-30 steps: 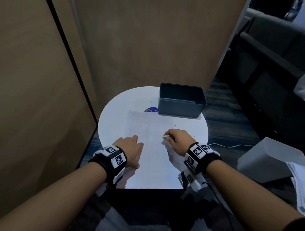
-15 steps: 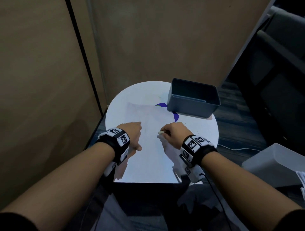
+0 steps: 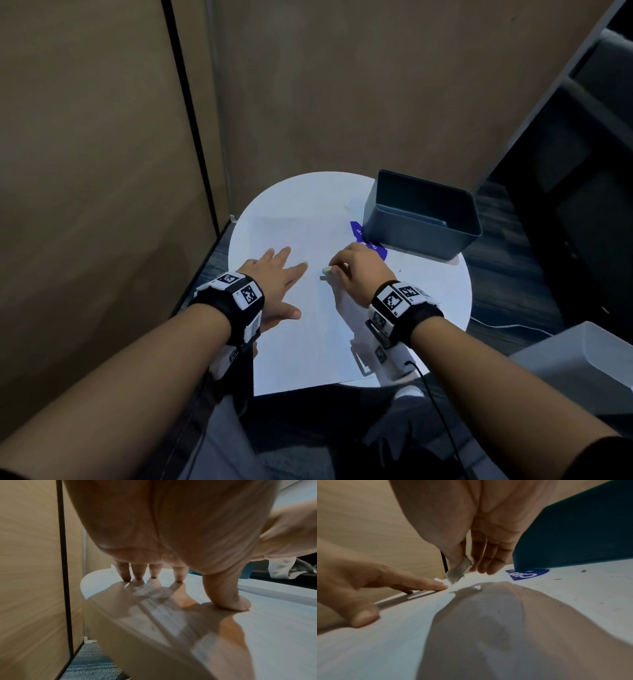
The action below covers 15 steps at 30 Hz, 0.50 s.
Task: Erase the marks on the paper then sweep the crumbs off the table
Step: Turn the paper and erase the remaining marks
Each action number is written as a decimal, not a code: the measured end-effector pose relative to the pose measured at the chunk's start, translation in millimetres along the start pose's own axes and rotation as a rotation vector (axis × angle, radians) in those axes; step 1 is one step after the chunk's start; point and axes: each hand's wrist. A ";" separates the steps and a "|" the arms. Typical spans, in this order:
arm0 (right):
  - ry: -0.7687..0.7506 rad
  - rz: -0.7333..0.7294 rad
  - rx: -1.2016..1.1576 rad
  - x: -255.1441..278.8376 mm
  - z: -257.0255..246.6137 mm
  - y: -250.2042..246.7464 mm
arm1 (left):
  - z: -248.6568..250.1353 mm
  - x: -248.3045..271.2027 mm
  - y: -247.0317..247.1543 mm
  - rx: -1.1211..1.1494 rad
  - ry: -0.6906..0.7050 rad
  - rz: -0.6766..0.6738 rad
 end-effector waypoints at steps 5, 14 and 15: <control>-0.061 -0.096 0.080 -11.4 2.0 2.6 | 7.0 -5.6 -3.6 -0.088 -0.015 0.046; -0.092 -0.174 0.147 -19.5 -2.6 -5.6 | 3.4 -12.0 -3.7 -0.035 -0.012 -0.044; -0.094 -0.169 0.152 -20.0 -1.6 -6.2 | 3.0 -14.1 -4.2 -0.030 -0.012 -0.049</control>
Point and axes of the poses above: each hand's wrist, its own x-axis away from the middle knuckle, its own y-axis out of the palm, z = x × y, and after that the axes turned 9 degrees about z, right-handed
